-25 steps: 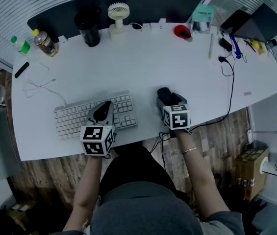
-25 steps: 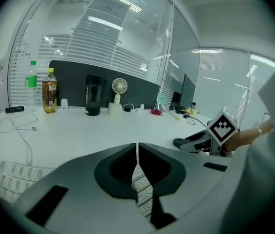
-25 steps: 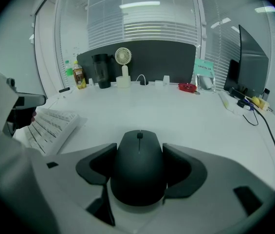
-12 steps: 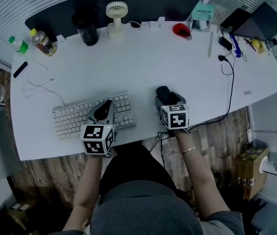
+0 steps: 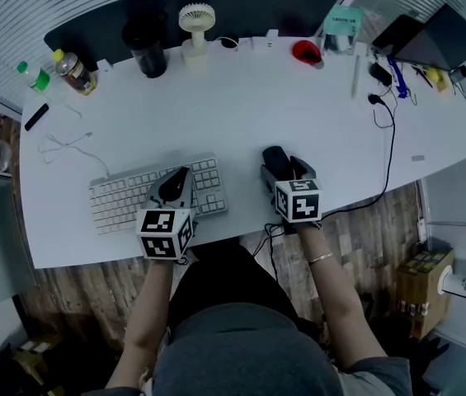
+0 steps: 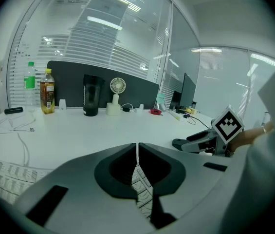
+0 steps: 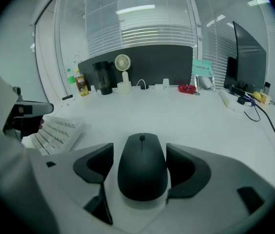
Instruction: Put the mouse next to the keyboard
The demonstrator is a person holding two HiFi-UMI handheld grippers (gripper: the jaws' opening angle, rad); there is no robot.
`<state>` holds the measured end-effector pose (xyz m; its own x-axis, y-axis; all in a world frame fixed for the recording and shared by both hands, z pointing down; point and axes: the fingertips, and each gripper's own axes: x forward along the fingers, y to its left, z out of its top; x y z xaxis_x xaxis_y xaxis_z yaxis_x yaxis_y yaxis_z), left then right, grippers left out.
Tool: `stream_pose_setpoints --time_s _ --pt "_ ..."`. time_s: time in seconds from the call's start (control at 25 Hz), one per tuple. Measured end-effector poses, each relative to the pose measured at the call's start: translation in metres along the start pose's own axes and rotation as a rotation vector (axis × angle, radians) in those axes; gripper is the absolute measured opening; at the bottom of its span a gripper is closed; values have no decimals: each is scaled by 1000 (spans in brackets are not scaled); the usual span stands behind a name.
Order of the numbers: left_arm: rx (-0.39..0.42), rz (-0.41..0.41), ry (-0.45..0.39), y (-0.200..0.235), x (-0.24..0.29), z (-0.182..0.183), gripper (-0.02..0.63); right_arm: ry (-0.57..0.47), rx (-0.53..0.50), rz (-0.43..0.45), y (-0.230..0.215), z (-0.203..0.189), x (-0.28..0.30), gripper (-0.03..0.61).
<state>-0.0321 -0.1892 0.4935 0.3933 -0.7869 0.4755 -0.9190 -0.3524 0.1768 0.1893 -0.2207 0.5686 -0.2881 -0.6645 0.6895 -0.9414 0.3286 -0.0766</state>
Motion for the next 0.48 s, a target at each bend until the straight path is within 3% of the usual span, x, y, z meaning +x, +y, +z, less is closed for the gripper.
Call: stream_pose_setpoints --time_s 0.24,0.48 --pt "9 -3 -3 -10 2 3 29 -79 9 10 5 20 -20 327" --pt "28 -11 -12 -22 2 6 29 -151 36 9 2 31 -44 262"
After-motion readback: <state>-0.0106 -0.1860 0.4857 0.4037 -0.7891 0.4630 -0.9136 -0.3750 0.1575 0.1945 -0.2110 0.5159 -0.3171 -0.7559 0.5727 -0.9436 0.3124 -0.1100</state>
